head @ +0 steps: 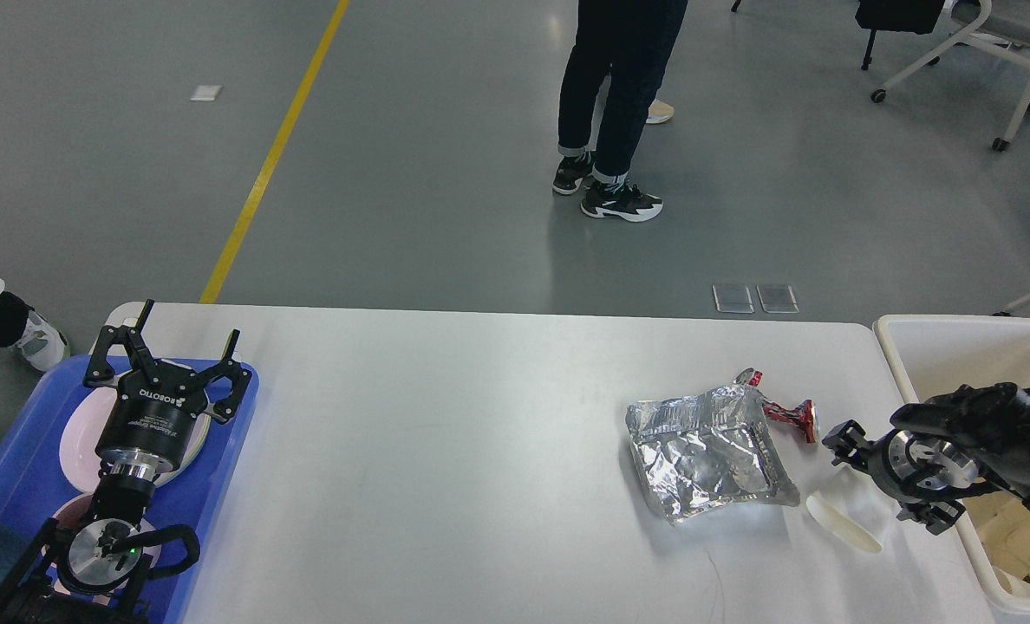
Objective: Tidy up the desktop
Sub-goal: 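Grasp the white paper cup with the right gripper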
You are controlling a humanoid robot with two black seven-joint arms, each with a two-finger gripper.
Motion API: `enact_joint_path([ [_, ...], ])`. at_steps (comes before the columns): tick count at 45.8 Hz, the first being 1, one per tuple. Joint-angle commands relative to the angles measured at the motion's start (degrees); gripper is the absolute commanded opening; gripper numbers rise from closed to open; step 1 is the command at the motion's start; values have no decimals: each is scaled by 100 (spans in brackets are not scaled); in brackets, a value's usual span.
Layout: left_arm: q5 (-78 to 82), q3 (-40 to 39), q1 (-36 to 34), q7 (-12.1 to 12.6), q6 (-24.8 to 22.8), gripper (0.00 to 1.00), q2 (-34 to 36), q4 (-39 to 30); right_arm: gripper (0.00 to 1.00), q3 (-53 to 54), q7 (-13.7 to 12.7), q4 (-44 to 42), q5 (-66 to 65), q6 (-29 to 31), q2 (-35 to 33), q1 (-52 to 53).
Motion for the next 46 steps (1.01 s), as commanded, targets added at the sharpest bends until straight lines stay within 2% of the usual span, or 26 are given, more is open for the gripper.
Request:
enact_joint_path([
  [1, 3, 0, -2, 0, 0, 96, 5, -1, 100, 7, 5, 9, 7, -2, 7, -52],
  [25, -6, 0, -2, 0, 0, 96, -3, -1, 100, 24, 5, 9, 7, -20, 148, -237],
  [29, 3, 0, -2, 0, 0, 96, 5, -1, 94, 33, 5, 9, 25, -20, 148, -193],
  [31, 3, 0, 7, 0, 0, 96, 5, -1, 85, 33, -4, 9, 34, -20, 148, -175],
  [34, -6, 0, -2, 0, 0, 96, -3, -1, 59, 42, -4, 36, 51, -2, 148, -157],
  [38, 3, 0, -2, 0, 0, 96, -3, -1, 33, 59, -4, 53, 78, 7, 156, -140],
  [44, 3, 0, -2, 0, 0, 96, -3, 8, 10, 68, -4, 53, 60, 24, 139, -140],
  [46, 3, 0, -2, 0, 0, 96, -3, -1, 9, 68, -4, 53, 60, 24, 139, -140],
])
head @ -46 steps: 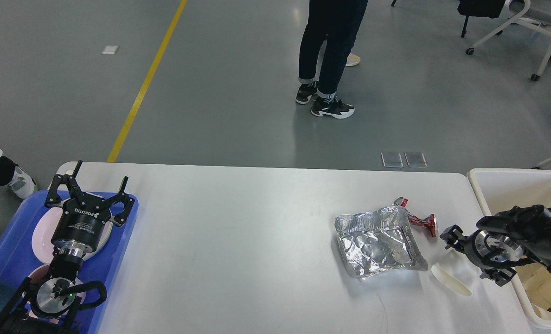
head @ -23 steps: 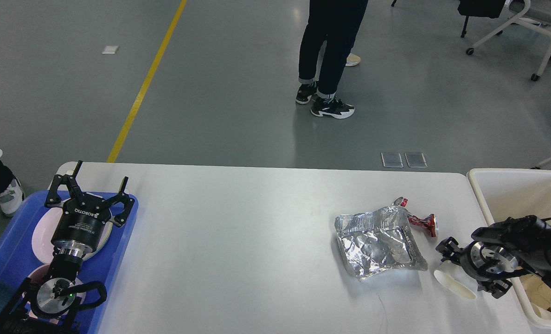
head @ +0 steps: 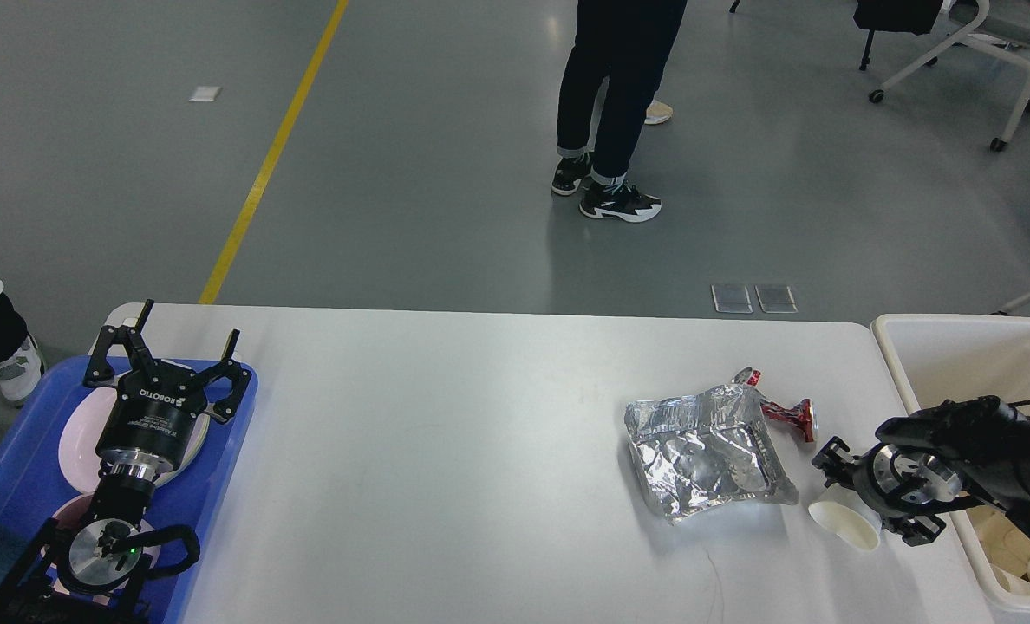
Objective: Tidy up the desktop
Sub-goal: 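Grasp the white paper cup with the right gripper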
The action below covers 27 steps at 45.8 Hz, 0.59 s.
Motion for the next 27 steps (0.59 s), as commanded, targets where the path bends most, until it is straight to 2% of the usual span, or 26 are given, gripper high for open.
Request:
enact_joint_path([
  [1, 3, 0, -2, 8, 0, 96, 7, -1, 8, 0, 1, 1, -12, 17, -9, 13],
  [8, 3, 0, -2, 0, 0, 96, -2, -1, 4, 0, -34, 54, 6, 43, -132, 171],
  [10, 3, 0, -2, 0, 0, 96, -2, -1, 0, 0, -35, 106, 15, 87, -219, 241],
  [21, 3, 0, 7, 0, 0, 96, -2, -1, 0, -79, -61, 721, -38, 518, -879, 900],
  [27, 3, 0, -2, 0, 0, 96, -2, -1, 0, -386, -149, 1196, -91, 948, -1213, 1646],
])
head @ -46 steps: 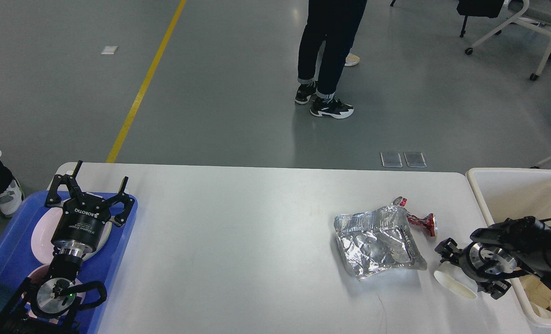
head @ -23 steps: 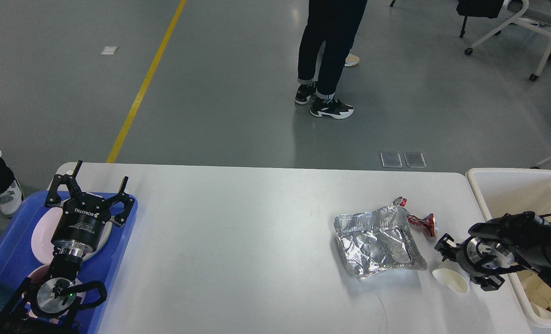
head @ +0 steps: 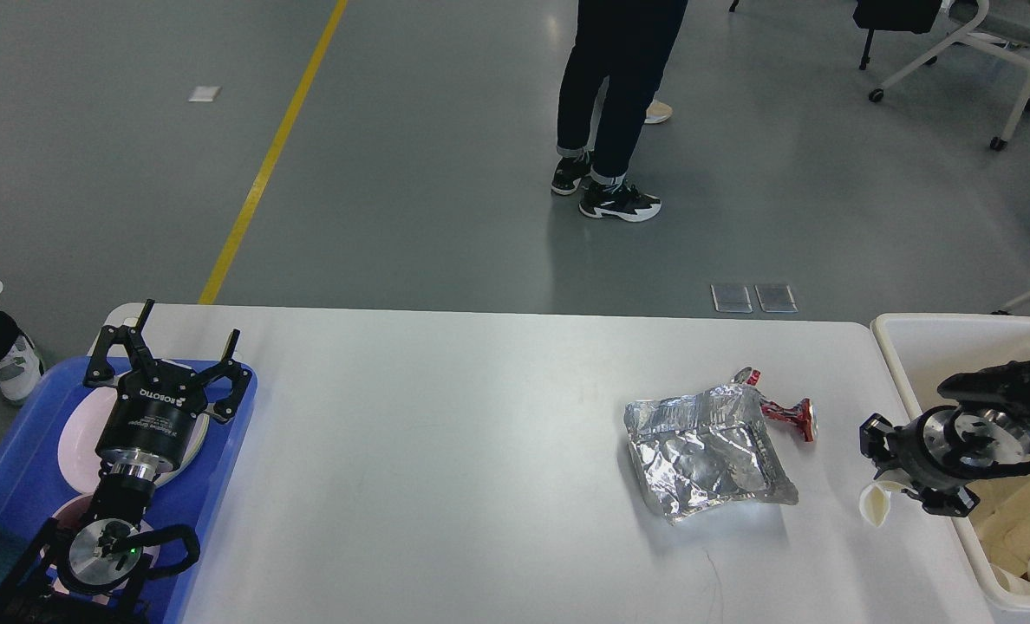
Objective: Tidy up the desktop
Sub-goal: 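Grasp the white paper cup with the right gripper, then carry the paper cup into the white bin and release it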
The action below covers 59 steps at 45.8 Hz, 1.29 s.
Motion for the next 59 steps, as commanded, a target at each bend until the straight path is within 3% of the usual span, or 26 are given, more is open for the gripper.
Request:
enact_joint_path([
  [1, 2, 0, -1, -1, 0, 96, -1, 0, 0, -362, -82, 477, -57, 476, -304, 764],
  [15, 2, 0, -1, 8, 0, 96, -1, 0, 0, -2050, -73, 2252, -444, 2243, -339, 4296],
  [27, 2, 0, -1, -1, 0, 96, -1, 0, 0, -2569, -73, 3834, -602, 2517, 47, 6434],
  [47, 2, 0, 8, -1, 0, 96, -1, 0, 0, -2867, -64, 3915, -611, 2297, -224, 6567],
  [54, -6, 0, -1, -1, 0, 96, -1, 8, 0, -2920, -64, 3406, -681, 1797, -681, 6145],
  [59, 2, 0, -1, -1, 0, 96, 8, 0, 0, -2789, -56, 2677, -927, 1208, -1086, 5294],
])
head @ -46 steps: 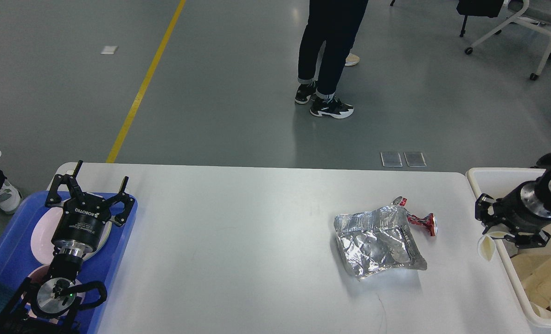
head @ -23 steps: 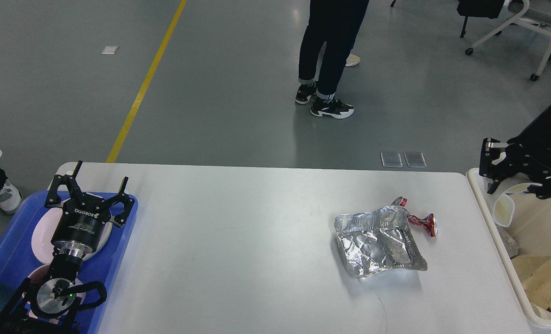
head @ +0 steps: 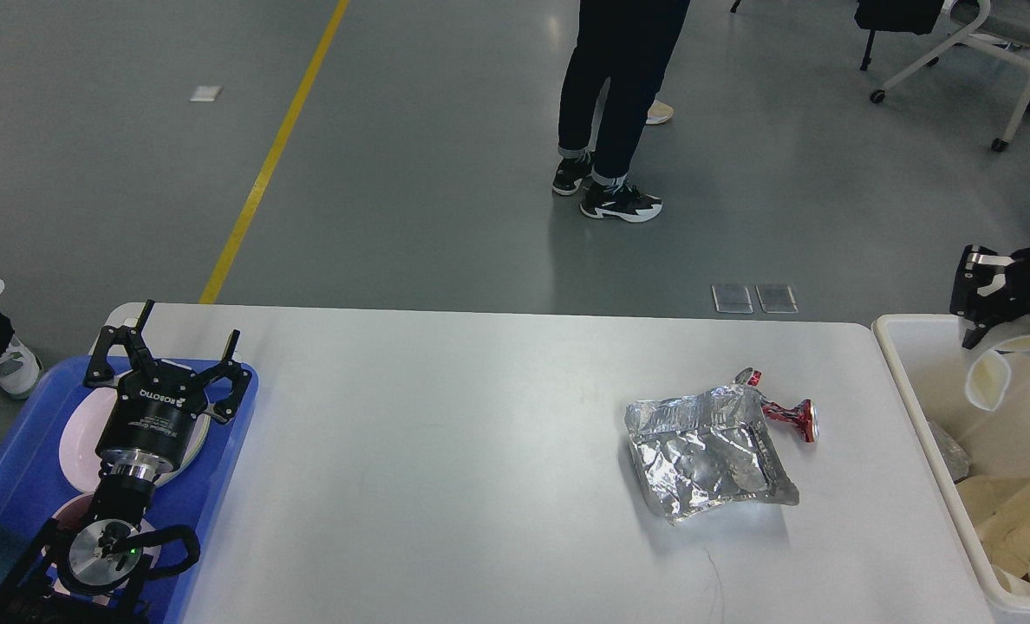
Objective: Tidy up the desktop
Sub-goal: 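Carry the paper cup into the white bin and release it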
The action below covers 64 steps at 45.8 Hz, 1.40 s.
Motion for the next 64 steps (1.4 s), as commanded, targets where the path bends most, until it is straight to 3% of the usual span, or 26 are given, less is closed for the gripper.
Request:
enact_joint_path([
  [1, 2, 0, 2, 0, 0, 96, -2, 0, 0, 145, 8, -879, -243, -667, -444, -990],
  [17, -6, 0, 2, 0, 0, 96, 7, 0, 0, 2641, 34, -4561, -243, -1625, -524, -5560],
  [34, 2, 0, 2, 0, 0, 96, -2, 0, 0, 3661, 69, -7788, -190, -3444, 1400, -9297],
  [43, -6, 0, 2, 0, 0, 96, 7, 0, 0, 3556, 70, -8053, -199, -3990, 1840, -9816],
  [59, -6, 0, 2, 0, 0, 96, 7, 0, 0, 3556, 52, -8062, -199, -4043, 1814, -9869],
  [60, 2, 0, 2, 0, 0, 96, -2, 9, 2, 3556, 52, -8062, -199, -4051, 1814, -9869],
  [61, -6, 0, -7, 0, 0, 96, 7, 0, 13, 3547, 52, -8062, -199, -4060, 1805, -9878],
  [62, 2, 0, -7, 0, 0, 96, -2, 0, 29, 3556, 52, -8079, -216, -4078, 1805, -9878],
  [64, 2, 0, 2, 0, 0, 96, 7, 0, 73, 3565, 52, -8088, -217, -4139, 1788, -9861],
])
